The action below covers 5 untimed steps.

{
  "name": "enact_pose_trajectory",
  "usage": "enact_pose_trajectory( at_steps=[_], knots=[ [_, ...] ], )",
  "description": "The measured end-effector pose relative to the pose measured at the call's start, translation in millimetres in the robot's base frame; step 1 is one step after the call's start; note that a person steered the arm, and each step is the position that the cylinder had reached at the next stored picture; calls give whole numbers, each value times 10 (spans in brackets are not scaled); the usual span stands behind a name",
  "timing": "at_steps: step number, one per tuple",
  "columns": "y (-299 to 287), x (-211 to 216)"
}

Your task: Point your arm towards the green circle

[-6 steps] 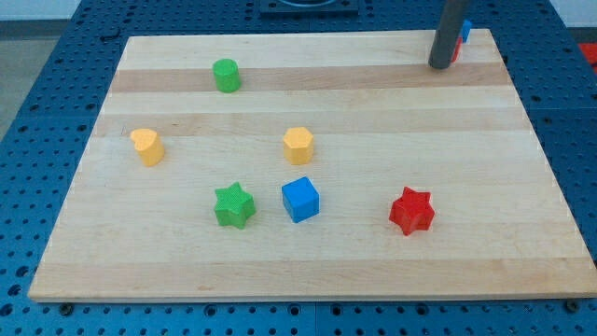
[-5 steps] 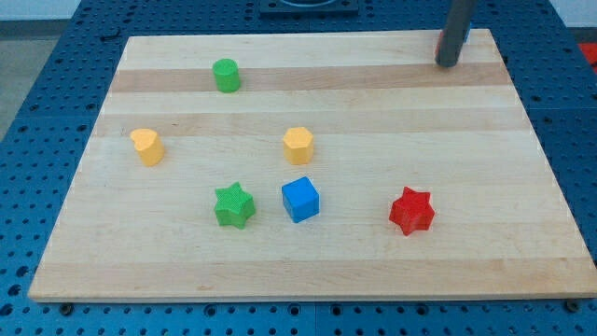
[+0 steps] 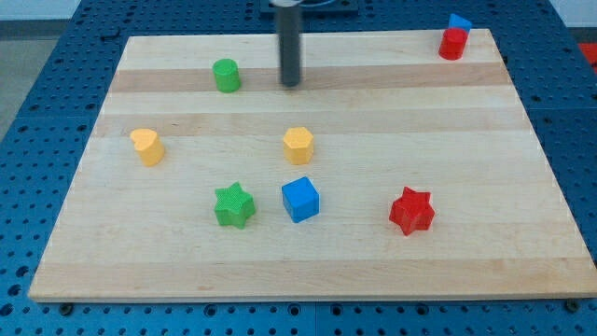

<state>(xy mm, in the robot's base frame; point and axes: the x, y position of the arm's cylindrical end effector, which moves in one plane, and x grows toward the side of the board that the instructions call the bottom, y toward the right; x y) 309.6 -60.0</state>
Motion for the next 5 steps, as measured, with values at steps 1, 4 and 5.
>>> enact_pose_trajectory(
  at_steps=[1,4,5],
  knots=[
    [-312,438],
    [-997,205],
    [-909,46]
  ],
)
